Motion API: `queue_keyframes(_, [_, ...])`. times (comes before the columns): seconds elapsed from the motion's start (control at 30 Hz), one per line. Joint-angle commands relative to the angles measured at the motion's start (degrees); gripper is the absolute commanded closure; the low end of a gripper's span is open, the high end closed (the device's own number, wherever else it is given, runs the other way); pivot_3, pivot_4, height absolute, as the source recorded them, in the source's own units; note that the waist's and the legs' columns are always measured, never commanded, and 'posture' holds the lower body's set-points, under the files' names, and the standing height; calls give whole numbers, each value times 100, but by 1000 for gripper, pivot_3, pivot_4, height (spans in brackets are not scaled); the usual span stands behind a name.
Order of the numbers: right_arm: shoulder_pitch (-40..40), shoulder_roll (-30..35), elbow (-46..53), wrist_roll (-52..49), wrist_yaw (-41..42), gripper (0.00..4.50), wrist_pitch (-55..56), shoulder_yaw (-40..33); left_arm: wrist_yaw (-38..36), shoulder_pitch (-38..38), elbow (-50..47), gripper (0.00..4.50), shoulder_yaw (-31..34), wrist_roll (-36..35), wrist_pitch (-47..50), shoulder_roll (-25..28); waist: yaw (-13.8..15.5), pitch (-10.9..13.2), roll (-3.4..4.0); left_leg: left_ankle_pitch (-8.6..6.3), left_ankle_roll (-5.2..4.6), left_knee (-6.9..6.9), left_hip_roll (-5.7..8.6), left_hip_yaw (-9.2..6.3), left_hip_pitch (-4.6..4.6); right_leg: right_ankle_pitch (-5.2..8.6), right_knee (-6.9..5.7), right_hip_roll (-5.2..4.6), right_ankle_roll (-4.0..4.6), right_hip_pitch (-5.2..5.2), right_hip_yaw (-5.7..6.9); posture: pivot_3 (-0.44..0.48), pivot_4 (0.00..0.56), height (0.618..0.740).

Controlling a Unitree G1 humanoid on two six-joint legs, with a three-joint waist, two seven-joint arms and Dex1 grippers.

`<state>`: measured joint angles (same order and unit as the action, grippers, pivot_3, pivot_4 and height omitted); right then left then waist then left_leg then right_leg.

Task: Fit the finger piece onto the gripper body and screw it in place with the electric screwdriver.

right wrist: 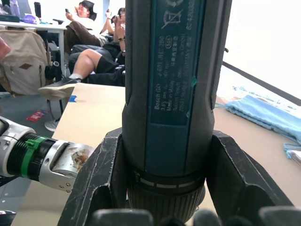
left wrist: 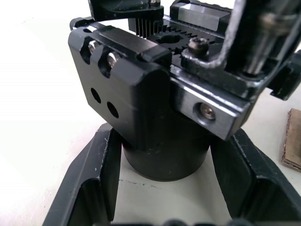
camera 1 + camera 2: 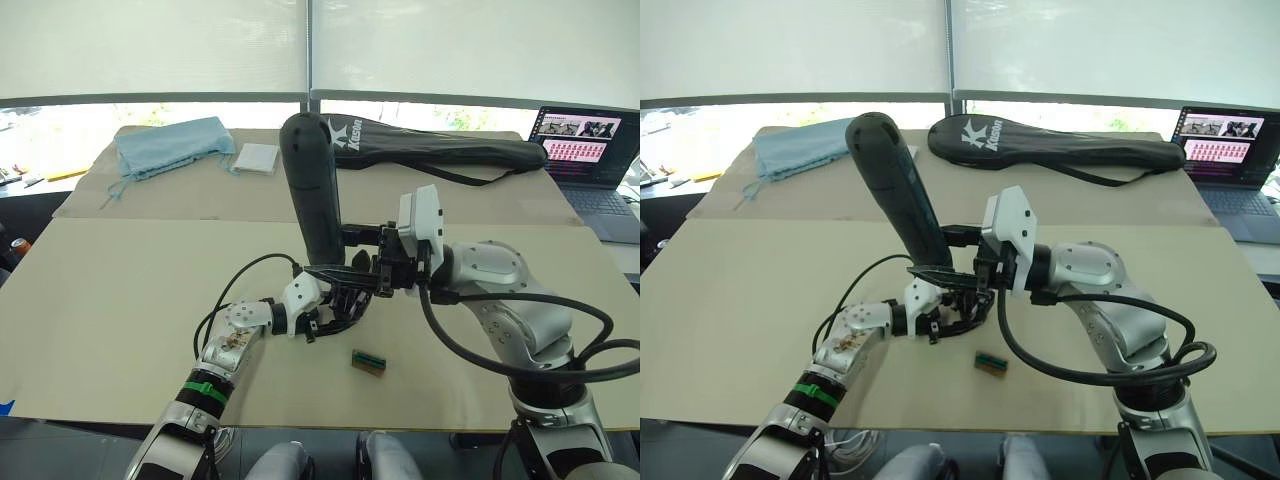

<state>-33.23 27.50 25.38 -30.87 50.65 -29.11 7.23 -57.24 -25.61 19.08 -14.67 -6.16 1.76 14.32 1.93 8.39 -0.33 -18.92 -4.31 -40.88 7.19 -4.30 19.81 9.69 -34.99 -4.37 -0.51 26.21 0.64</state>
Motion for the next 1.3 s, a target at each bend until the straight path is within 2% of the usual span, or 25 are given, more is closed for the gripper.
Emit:
queue_keyframes(0.03, [-60, -48, 101, 20, -32, 2579, 209, -62, -106, 235, 201, 2245, -300, 151, 335, 47, 0, 0, 0, 0, 0, 0, 0, 0, 0, 0, 0, 0, 0, 0, 0, 0, 150, 740])
queue_keyframes(0.7, [8, -111, 250, -371, -54, 2579, -57, -47, -96, 243, 160, 2245, -301, 154, 376, 57, -4, -1, 0, 0, 0, 2, 0, 0, -4, 0, 0, 0, 0, -3, -1, 0, 150, 740])
queue_keyframes(1.3, [322, -167, 28, -187, -258, 2579, 93, -66, -51, 216, 207, 2245, -313, 214, 294, 62, -3, -7, -1, 0, 0, 3, 0, 0, -8, 0, 0, 0, 0, -5, -1, 0, 150, 740])
